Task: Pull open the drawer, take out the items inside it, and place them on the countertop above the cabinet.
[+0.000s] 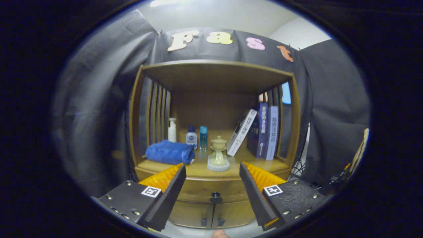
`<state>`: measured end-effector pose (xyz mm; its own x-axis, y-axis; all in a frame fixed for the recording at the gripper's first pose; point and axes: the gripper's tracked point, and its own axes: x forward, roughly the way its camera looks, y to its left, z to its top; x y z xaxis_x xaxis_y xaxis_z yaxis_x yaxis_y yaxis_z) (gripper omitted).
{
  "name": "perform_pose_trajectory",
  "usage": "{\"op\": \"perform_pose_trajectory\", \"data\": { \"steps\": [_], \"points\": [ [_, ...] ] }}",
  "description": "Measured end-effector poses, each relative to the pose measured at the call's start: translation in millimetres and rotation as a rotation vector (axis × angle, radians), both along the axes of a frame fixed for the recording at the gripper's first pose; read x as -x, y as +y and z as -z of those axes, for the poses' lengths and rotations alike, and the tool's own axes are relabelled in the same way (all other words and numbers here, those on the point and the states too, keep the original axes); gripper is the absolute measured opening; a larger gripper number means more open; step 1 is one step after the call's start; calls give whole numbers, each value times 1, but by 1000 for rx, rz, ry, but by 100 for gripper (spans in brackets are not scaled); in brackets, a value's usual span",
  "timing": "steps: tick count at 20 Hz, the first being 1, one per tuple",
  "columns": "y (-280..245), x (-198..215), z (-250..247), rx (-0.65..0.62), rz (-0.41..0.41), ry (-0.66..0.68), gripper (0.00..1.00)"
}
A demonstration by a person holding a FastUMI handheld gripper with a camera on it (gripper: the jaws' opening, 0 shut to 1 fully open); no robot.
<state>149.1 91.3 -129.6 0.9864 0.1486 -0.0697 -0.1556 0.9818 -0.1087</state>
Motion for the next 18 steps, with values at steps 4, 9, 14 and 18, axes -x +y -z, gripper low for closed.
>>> {"op": "perform_pose_trajectory", "data": {
  "steps": [4, 9, 14, 18],
  "points": [
    [-24, 67, -75, -30, 4, -56, 97],
    [-55, 141, -130, -121, 34, -118, 99],
    [-66, 160, -152, -156, 26, -165, 99],
    [-68, 155, -138, -131, 39, -143, 99]
  ]
}}
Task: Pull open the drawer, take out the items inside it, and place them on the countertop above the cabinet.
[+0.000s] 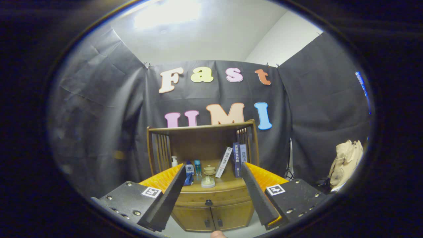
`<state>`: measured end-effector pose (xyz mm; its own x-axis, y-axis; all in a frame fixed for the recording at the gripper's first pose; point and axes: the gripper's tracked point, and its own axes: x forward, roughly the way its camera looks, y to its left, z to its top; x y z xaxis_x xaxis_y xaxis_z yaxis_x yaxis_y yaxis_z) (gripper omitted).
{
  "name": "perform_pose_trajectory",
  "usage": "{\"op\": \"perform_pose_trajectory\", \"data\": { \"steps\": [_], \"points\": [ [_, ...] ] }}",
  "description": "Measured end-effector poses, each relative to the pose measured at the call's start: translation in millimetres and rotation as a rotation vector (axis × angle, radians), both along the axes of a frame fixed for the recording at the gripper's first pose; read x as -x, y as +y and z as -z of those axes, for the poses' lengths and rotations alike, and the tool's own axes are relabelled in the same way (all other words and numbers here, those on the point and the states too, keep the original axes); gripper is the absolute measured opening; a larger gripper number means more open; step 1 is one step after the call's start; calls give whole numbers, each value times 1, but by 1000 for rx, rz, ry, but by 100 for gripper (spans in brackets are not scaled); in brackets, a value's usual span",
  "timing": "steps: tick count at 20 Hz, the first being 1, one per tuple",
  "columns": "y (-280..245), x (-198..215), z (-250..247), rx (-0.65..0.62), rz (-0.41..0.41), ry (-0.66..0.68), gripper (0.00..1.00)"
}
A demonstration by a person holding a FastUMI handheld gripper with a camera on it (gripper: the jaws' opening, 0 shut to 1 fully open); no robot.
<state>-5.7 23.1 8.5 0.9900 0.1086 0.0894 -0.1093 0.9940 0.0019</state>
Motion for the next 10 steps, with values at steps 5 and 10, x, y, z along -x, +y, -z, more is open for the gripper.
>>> {"op": "perform_pose_trajectory", "data": {
  "steps": [5, 10],
  "points": [
    [9, -5, 10, 13, -14, 29, 100],
    [10, -3, 9, 17, -18, 23, 100]
  ]
}}
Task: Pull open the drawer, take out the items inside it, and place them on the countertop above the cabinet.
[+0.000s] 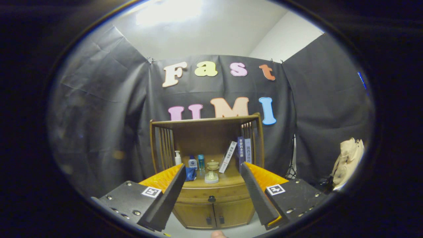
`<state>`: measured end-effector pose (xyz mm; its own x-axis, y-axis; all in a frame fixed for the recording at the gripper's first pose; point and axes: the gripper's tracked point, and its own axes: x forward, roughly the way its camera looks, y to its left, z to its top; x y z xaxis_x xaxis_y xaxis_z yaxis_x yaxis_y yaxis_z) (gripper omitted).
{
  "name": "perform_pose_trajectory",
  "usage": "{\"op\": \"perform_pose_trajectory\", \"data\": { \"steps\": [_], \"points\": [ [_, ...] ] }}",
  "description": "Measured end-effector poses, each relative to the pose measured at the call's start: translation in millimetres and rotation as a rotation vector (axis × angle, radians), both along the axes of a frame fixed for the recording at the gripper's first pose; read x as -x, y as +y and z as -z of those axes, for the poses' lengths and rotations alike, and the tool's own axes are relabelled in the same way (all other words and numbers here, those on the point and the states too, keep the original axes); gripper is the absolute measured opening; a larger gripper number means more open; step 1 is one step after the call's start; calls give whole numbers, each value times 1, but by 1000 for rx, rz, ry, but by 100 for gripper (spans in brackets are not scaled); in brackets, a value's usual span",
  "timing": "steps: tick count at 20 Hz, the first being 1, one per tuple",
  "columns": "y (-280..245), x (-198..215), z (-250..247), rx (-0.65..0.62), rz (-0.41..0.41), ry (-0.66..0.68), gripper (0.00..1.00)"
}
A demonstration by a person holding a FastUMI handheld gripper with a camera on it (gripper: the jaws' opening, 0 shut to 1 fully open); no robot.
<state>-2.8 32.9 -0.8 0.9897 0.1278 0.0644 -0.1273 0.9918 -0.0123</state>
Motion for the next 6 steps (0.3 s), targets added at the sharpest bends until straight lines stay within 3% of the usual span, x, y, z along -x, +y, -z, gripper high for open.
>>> {"op": "perform_pose_trajectory", "data": {
  "steps": [6],
  "points": [
    [-1, -1, 0, -43, -8, 12, 100]
  ]
}}
